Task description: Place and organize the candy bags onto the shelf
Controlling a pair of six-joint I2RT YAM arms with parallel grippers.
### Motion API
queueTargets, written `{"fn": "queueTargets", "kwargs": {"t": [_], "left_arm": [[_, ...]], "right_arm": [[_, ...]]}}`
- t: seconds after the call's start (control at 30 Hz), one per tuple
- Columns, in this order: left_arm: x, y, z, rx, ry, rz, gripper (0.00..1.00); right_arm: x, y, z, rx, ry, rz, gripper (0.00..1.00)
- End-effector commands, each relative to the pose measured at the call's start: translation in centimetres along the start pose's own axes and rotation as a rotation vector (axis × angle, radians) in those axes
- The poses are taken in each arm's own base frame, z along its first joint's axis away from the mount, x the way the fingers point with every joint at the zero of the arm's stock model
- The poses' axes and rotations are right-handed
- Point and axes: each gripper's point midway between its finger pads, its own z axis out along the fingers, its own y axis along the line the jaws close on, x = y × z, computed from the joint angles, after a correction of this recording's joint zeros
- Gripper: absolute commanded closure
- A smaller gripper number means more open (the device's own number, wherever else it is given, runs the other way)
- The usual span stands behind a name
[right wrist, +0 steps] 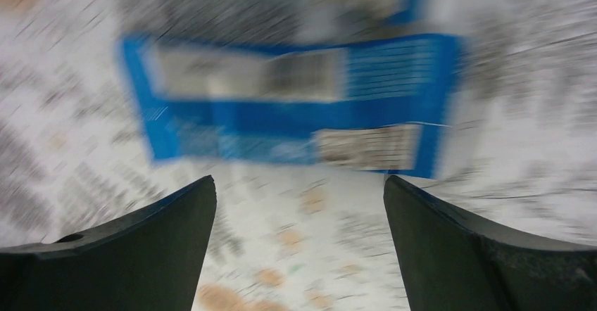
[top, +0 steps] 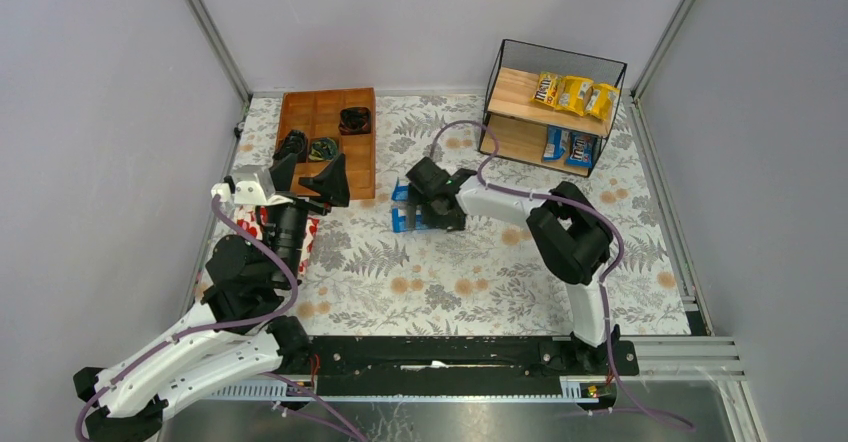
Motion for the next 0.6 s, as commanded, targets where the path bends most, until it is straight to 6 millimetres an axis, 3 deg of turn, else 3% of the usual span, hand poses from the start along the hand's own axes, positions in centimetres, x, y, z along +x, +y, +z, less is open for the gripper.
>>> {"fn": "queueTargets", "kwargs": {"t": [0.0,0.07,0.23,0.37,0.57], "left_arm": [[-1.1,-0.2,0.0,0.013,-0.033,-0.033,0.01],[-1.2,-0.2,0.0,0.015,-0.033,-0.034,0.01],[-1.4,-0.1,-0.1,0.015,-0.038,-0.039,0.01],[-1.7,0.2,-0.1,-0.004,-0.048,-0.042,0.01],[-2.4,0.9,-0.3,-0.033,-0.065,-0.045,0.01]], "right_arm": [[-3.7,-7.5,-2.2,0.286,-0.106,0.001,0.04],[-4.5,-7.1,-3.2,0.297,-0.114,-0.039,0.04],[-3.6,-2.6,-3.6,0.218,-0.120,-0.182,0.04],[-2.6,-0.6,-3.7,0.333,-0.123,-0.268,0.04],[-3.3,1.9,-2.8,0.534,-0.193,-0.469,0.04]]}}
